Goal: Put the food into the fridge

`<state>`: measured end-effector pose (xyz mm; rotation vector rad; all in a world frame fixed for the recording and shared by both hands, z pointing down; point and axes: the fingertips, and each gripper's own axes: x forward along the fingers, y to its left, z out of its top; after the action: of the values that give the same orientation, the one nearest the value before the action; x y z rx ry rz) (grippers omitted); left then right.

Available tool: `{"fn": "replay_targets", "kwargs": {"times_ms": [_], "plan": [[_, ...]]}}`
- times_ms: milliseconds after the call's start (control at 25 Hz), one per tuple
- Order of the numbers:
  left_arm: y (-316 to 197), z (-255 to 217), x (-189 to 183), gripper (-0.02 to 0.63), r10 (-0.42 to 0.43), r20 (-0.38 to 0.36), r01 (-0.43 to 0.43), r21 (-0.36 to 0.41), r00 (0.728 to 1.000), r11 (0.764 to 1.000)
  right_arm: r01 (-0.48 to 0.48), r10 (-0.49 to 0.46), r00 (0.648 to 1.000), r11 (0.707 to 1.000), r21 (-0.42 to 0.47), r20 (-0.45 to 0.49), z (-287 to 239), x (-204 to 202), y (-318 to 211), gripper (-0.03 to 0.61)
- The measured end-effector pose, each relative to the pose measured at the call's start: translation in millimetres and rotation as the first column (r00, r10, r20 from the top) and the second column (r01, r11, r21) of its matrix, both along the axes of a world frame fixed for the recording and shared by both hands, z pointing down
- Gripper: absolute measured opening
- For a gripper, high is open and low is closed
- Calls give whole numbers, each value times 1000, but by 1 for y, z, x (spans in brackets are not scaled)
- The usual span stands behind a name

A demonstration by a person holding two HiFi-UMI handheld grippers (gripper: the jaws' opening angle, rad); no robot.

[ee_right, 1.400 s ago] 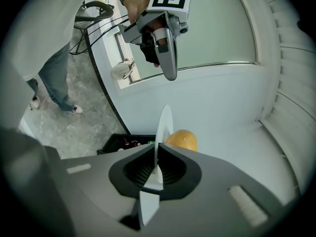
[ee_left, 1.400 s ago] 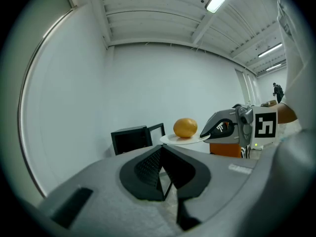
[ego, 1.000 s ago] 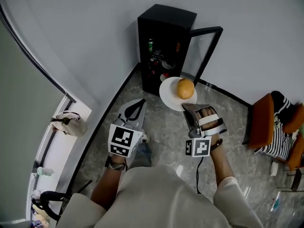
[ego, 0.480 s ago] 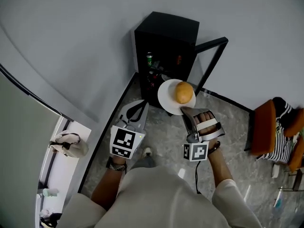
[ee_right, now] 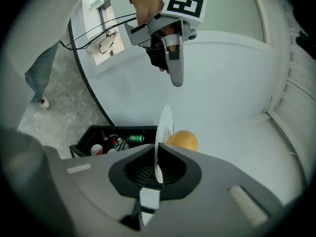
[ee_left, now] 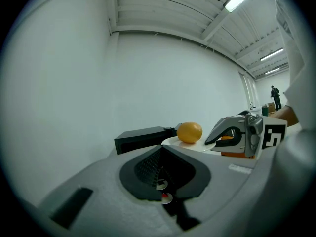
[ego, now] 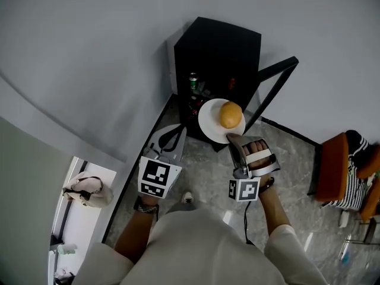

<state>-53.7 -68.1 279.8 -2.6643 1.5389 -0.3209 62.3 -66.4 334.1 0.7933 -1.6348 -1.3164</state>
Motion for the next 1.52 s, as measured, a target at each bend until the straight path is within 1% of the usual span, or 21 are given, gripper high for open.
{"fn": "replay_targets", "kwargs": {"times_ms": [320,560,720,840,1000,1200,1320,1520], "plan": [[-54,15,-28,-2,-7,-8,7,-25,1000,1000,-21,21,1000,1000,-2,13,4,-20,-51,18],[-89,25,-45,-2,1,-20,-2,-38,1000,999,-64,64,998,998,4,13,12,-30,-87,18],[-128,35,-54,-2,-4,-23,3,-55,1000,999,-102,102,995,995,8,17,19,-33,-125,18],[-151,43,-56,-2,-13,-23,12,-52,1000,999,-95,95,995,995,16,-3,28,-37,-149,18],[-164,52,-57,-2,-39,-38,37,-48,998,998,-92,92,996,995,36,-1,40,-38,-162,18],[-159,64,-53,-2,-68,-46,66,-32,997,997,-95,96,995,993,76,-4,58,-30,-169,18],[-168,88,-58,-2,-86,-40,84,-36,996,996,-96,98,995,992,76,-14,83,-29,-188,18],[-216,152,-69,-2,-112,-34,109,-76,993,991,-129,130,991,991,45,-19,144,-30,-250,18]]}}
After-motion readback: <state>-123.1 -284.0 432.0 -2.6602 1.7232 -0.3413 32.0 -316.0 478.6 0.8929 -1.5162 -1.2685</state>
